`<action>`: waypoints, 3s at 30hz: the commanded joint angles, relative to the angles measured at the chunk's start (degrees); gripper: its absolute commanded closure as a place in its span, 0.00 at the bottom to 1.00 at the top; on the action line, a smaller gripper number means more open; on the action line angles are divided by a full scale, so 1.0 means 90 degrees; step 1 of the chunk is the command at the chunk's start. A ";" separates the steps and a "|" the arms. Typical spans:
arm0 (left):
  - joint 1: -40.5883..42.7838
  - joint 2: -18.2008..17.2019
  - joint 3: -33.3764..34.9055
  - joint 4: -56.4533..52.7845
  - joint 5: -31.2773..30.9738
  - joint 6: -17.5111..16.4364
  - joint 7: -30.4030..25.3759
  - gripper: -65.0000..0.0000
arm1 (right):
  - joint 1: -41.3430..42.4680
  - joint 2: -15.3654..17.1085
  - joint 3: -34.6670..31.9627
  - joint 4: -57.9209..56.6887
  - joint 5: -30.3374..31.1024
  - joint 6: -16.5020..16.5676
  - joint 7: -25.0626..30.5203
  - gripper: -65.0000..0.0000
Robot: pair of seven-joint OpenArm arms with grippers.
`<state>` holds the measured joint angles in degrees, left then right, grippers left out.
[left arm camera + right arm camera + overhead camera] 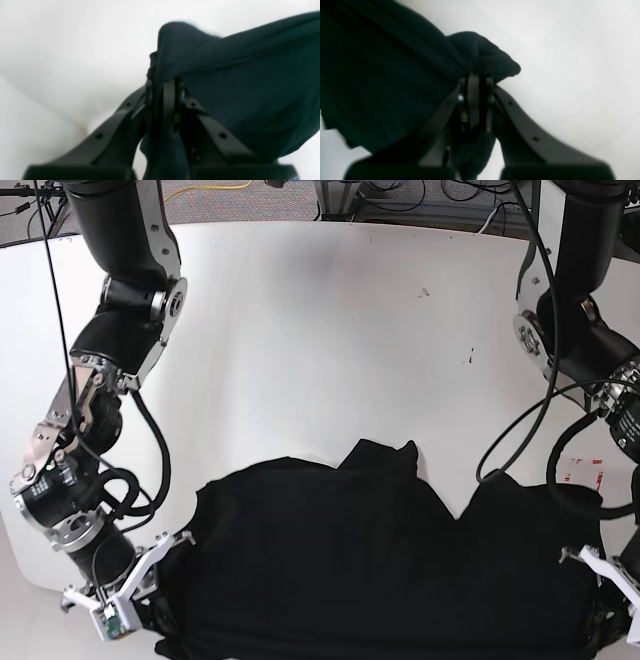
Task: Fold the T-shirt properly
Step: 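Lift the shirt with both grippers and shake it out, then lay the shirt flat with both grippers, printed side up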
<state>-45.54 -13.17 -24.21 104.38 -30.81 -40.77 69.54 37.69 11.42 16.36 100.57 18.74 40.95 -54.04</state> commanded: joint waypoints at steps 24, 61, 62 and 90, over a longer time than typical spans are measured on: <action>0.0640 -0.0134 0.0145 -0.0496 0.0195 0.0335 -0.0171 0.98 | -0.0354 0.0895 -0.0387 0.0405 -0.0290 -0.0130 -0.0262 1.00; 0.6774 -0.0163 -0.0812 -0.0154 -0.0303 0.0086 -0.0171 0.99 | -0.6234 -0.0238 0.0756 0.1118 -0.0290 -0.0110 0.0315 1.00; 0.6823 -0.0163 -0.0812 -0.0154 -0.0303 0.0086 -0.0171 0.99 | -0.6254 -0.0248 0.0756 0.1118 -0.0290 -0.0110 0.0315 1.00; 0.7184 -0.0163 -0.1086 -0.0135 -0.0343 0.0086 -0.0151 0.33 | -0.6694 -0.0776 0.0737 0.1294 -0.0261 -0.0169 0.0295 0.19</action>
<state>19.42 -13.74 -32.34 102.17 -33.28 -39.97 68.95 -23.05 5.06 22.81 110.65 15.66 39.40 -52.66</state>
